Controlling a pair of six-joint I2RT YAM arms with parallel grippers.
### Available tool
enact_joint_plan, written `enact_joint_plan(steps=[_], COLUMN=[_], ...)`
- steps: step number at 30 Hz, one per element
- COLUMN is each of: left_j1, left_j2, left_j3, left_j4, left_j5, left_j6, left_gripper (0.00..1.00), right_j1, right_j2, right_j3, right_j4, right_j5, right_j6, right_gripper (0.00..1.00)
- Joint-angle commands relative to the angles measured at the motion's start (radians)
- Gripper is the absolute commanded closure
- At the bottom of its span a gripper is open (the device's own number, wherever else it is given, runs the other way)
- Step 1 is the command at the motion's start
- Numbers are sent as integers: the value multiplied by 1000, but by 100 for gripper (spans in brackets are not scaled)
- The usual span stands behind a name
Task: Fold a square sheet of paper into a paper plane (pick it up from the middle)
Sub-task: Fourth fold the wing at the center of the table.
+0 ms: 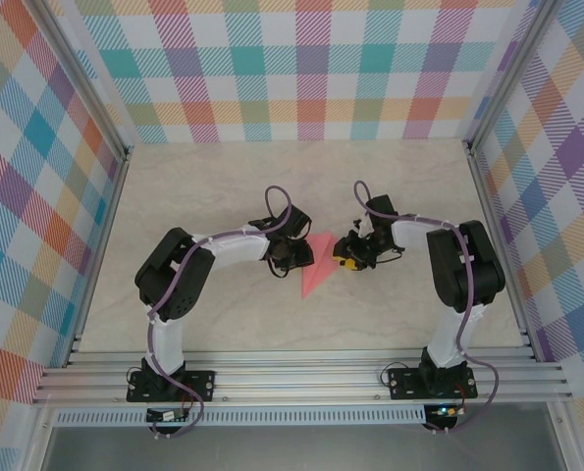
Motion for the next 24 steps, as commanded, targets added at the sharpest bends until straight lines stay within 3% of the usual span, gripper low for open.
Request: enact_joint_plan(steps=[1,4,24], left_j1=[10,10,11], left_j2=[24,37,54], left_j3=[31,35,45], left_j4=[-16,-19,-35], left_j5=[33,43,48], left_j6=[25,28,33], left_gripper=[69,69,76], right_j1=[24,35,78], right_j2=[55,59,7], right_j3=[2,2,20], right_j4=[18,31,-15], right_j5=[-31,-37,62], right_j6=[13,20,20], right_gripper=[65,70,71])
